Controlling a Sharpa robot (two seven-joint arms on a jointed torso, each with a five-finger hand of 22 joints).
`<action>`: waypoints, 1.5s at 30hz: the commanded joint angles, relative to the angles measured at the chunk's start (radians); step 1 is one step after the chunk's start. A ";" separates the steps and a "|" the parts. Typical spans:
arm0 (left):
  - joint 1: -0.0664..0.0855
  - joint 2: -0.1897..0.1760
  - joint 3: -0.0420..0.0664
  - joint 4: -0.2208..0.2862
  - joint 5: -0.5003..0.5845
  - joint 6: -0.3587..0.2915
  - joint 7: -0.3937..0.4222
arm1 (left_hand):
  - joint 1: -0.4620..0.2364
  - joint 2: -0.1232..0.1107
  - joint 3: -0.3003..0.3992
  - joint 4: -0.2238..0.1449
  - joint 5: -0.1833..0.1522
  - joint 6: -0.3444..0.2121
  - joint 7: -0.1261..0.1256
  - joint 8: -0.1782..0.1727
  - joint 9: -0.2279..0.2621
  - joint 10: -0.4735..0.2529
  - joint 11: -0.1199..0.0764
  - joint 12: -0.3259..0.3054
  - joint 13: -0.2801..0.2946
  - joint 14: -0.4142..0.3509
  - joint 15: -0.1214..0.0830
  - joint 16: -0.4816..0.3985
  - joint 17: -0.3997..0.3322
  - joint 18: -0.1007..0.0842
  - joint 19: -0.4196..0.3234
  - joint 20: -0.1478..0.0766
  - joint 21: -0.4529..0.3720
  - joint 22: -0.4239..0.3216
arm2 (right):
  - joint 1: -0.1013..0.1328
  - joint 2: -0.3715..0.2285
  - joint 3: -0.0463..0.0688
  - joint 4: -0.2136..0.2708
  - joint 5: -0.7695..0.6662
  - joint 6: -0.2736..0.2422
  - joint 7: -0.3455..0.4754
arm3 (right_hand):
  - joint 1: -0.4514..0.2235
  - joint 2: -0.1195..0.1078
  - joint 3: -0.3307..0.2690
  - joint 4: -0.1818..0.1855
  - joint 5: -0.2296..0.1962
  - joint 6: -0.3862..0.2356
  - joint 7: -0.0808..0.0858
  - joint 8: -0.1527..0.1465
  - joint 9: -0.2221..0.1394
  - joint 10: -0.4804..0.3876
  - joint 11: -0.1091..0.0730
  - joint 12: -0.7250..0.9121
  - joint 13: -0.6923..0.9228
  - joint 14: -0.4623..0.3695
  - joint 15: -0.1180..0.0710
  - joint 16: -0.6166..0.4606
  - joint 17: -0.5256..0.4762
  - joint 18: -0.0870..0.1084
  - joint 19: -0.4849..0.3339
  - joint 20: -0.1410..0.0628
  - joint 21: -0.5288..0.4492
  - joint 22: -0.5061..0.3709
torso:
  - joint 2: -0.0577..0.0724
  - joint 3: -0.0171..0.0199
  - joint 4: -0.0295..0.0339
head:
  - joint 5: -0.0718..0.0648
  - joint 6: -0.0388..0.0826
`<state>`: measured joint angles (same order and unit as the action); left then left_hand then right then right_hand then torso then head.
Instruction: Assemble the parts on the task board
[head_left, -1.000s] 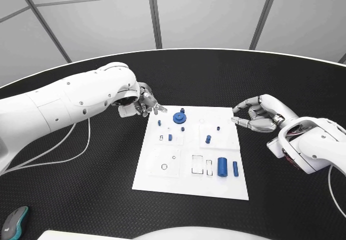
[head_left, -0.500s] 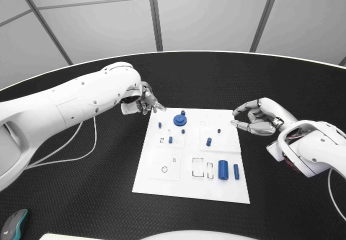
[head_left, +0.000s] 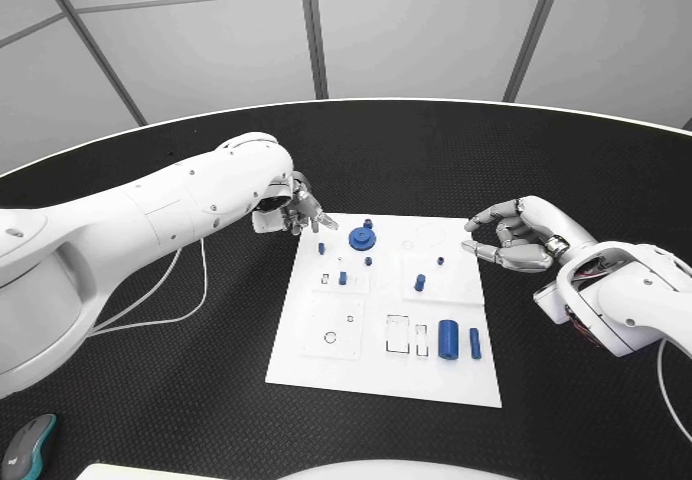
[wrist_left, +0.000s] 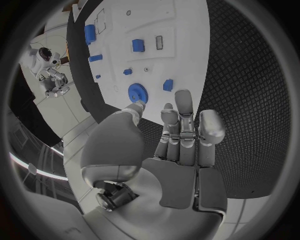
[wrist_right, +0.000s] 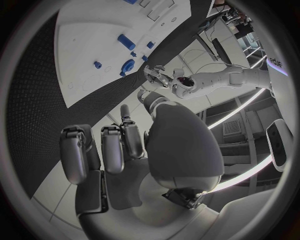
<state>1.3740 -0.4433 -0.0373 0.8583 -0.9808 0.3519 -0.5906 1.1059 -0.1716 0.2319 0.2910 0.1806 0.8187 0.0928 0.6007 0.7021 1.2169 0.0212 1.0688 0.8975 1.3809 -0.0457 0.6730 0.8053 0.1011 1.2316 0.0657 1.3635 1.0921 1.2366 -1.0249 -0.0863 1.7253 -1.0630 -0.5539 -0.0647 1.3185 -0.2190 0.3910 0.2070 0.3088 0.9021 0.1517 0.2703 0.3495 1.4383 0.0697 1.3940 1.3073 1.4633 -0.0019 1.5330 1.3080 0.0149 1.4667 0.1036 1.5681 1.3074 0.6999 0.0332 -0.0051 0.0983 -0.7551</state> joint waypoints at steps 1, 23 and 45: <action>-0.004 0.006 -0.001 -0.013 0.000 0.008 0.001 | 0.001 0.003 -0.005 0.003 -0.003 0.008 0.000 0.004 -0.001 0.004 -0.002 0.005 -0.001 0.002 0.004 0.001 0.001 0.002 0.009 0.000 0.006 0.001 | 0.000 0.000 0.000 0.001 0.000 0.000 0.000 | 0.005 -0.004 0.000 0.005 0.003 0.001 -0.001 0.006 -0.001 0.000 -0.005 -0.001 0.105 0.085 -0.006 -0.005 0.168 -0.015 0.104 -0.007 0.003 0.263 | 0.002 -0.0004 0.0003 | -0.001 -0.002; -0.018 0.017 -0.011 -0.041 0.000 0.047 0.006 | 0.018 0.016 -0.007 0.000 -0.006 0.013 -0.002 0.006 -0.008 0.003 -0.004 0.008 -0.003 0.002 0.003 0.001 0.002 0.000 0.018 0.000 0.012 0.015 | 0.000 0.000 0.000 0.007 0.000 -0.001 -0.001 | 0.007 -0.004 0.002 0.006 0.005 0.001 -0.001 0.007 -0.001 0.000 -0.005 -0.001 0.105 0.085 -0.007 -0.005 0.167 -0.015 0.104 -0.007 0.003 0.263 | 0.000 -0.0001 0.0001 | -0.001 -0.011; -0.028 0.023 -0.013 -0.042 0.000 0.063 0.013 | 0.059 0.052 0.008 0.000 -0.003 0.030 -0.007 0.012 -0.020 0.010 -0.009 0.018 -0.001 0.006 -0.001 0.002 0.002 -0.002 0.025 -0.003 0.019 0.027 | 0.000 0.001 0.000 0.007 0.000 -0.002 0.000 | 0.008 -0.003 0.003 0.006 0.007 0.001 -0.001 0.007 -0.001 0.000 -0.005 -0.001 0.105 0.085 -0.007 -0.005 0.168 -0.015 0.104 -0.007 0.003 0.263 | -0.001 0.0006 -0.0004 | -0.001 -0.018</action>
<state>1.3457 -0.4202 -0.0499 0.8164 -0.9808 0.4155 -0.5776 1.1585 -0.1189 0.2349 0.2902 0.1773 0.8419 0.0838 0.6083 0.6825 1.2240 0.0139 1.0818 0.8967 1.3808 -0.0458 0.6730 0.8067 0.1012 1.2485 0.0627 1.3768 1.1183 1.2367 -1.0236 -0.0862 1.7326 -1.0630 -0.5563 -0.0646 1.3185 -0.2190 0.3910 0.2069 0.3127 0.9021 0.1517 0.2741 0.3495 1.4383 0.0698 1.3940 1.3079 1.4634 -0.0019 1.5330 1.3076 0.0150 1.4668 0.1036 1.5681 1.3073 0.6982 0.0343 -0.0052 0.0979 -0.7725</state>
